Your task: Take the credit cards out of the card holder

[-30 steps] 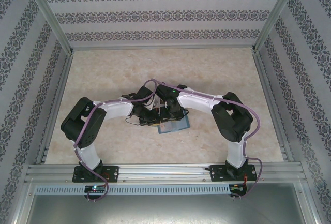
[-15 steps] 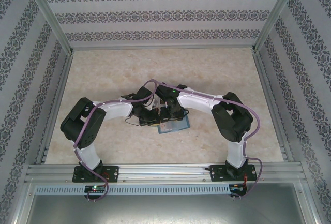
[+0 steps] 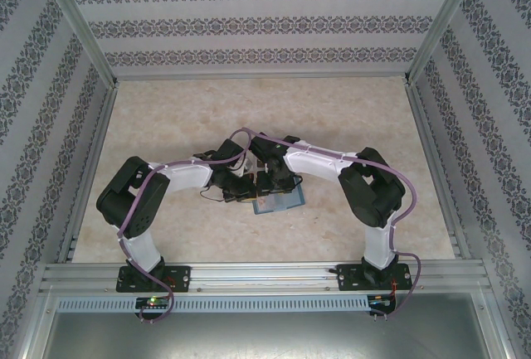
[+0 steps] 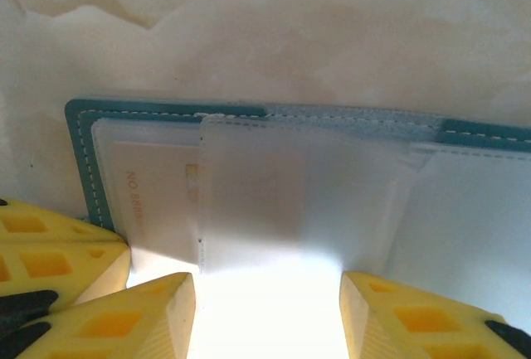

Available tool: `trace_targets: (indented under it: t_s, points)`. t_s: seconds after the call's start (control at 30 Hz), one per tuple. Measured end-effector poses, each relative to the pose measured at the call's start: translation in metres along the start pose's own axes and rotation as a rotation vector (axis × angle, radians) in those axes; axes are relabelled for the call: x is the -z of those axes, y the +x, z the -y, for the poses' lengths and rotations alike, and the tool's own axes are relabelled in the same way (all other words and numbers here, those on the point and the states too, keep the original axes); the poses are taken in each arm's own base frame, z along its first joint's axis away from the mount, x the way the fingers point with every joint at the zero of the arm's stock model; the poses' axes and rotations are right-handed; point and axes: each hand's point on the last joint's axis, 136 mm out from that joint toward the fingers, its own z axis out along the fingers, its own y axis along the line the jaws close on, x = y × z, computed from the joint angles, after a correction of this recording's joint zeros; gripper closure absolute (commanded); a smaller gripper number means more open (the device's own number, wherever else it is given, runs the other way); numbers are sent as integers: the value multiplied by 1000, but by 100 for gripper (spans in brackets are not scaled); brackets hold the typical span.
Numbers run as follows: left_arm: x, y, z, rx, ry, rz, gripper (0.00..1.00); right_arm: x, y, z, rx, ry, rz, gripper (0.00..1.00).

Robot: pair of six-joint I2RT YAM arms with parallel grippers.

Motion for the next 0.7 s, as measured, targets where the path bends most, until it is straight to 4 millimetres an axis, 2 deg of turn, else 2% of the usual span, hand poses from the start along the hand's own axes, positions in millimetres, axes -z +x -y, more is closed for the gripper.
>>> trace_targets:
  t_s: [0.37,0.7]
  points:
    - [4,1,-6,-1,-22,27,100,-4,0,-2,2,-4,-5,45]
    - [9,1,-13,7,-51,54,100,-5,-1,-5,10,-12,1,35]
